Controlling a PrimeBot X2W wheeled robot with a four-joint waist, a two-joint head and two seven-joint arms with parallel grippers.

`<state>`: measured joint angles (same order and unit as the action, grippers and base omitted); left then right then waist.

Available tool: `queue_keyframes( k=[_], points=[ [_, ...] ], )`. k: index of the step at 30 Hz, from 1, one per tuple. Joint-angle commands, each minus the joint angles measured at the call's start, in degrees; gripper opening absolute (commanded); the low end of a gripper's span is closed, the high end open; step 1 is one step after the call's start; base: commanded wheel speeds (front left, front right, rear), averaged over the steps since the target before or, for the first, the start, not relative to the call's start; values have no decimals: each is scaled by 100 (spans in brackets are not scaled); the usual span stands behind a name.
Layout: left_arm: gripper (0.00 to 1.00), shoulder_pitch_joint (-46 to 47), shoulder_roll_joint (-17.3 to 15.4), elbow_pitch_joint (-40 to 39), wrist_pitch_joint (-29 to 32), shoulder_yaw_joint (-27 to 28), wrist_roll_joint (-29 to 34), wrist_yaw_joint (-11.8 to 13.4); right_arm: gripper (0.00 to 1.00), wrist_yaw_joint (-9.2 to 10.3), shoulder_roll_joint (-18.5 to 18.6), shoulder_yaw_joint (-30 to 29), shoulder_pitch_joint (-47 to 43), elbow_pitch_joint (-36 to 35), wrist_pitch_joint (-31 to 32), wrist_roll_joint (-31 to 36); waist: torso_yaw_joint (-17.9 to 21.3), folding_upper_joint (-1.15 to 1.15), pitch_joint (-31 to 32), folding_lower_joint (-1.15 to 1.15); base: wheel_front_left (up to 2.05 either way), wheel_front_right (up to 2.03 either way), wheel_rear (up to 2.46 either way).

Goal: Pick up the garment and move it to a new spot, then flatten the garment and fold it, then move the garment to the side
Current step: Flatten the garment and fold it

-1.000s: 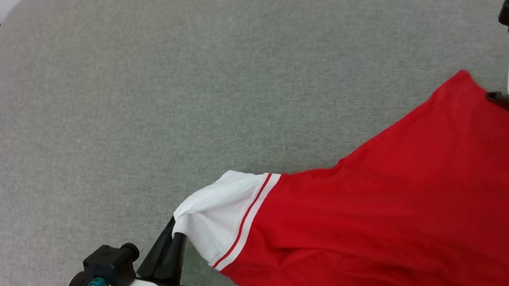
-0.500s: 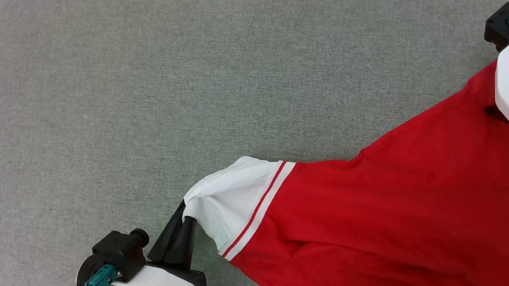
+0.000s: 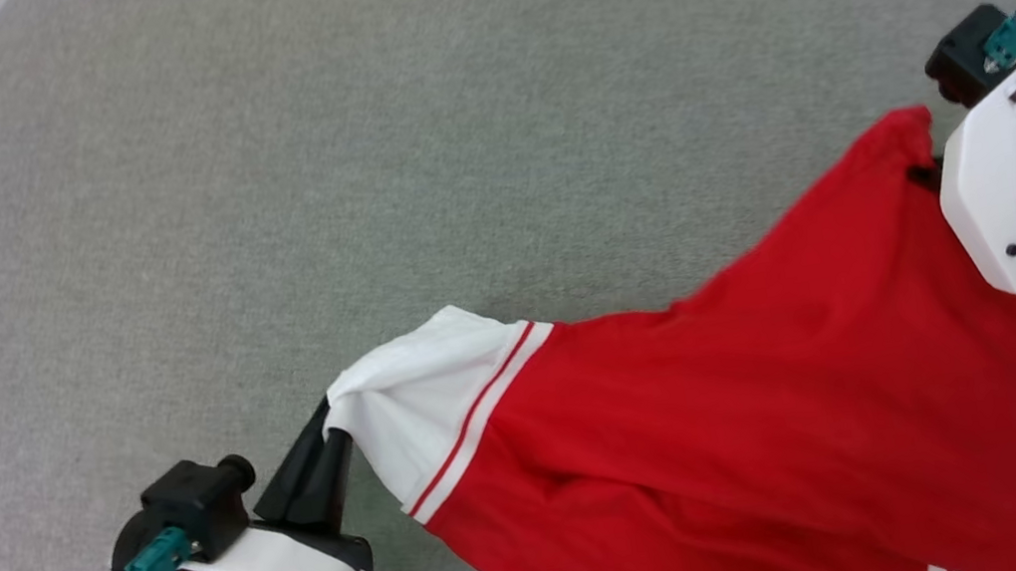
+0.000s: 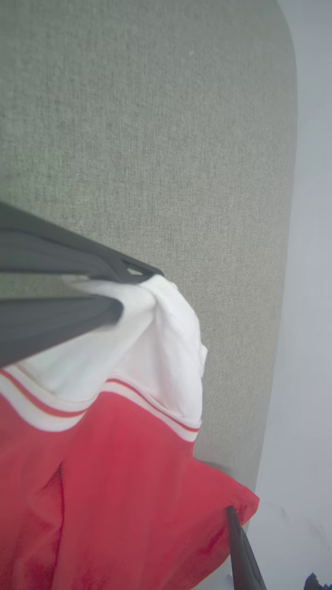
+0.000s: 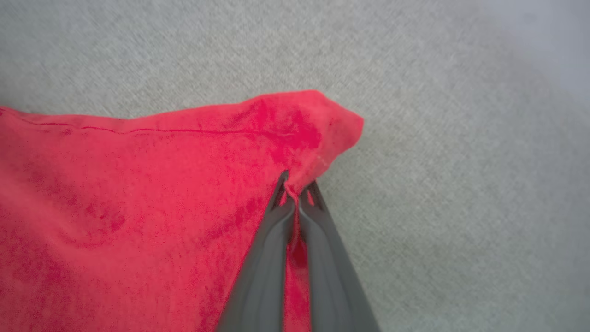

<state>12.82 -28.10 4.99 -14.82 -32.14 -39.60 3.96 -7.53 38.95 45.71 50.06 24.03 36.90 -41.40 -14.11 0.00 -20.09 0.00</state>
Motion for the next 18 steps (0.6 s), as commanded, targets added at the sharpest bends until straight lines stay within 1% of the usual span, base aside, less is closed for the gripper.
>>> queue_keyframes(
  k=[1, 8, 12, 18],
  points=[
    [0, 1, -88, -98, -31, 92, -11, 10, 0, 10, -44, -66, 113, -37, -376, -65, 212, 0, 269, 0, 0, 0, 0],
    [0, 341, -382, -560, 1, 418, 24, 56, 0, 9, 8, -445, 194, -264, -1358, -152, 517, 0, 692, 0, 0, 0, 0],
    [0, 663, -507, -792, 82, 574, 21, 52, 0, 9, 19, -663, 261, -428, -1572, -166, 641, 0, 828, 0, 0, 0, 0],
    [0, 1588, -766, -1137, 415, 886, -49, -54, 0, 9, -80, -1263, 503, -837, -1782, -23, 899, 0, 882, 0, 0, 0, 0]
  ],
)
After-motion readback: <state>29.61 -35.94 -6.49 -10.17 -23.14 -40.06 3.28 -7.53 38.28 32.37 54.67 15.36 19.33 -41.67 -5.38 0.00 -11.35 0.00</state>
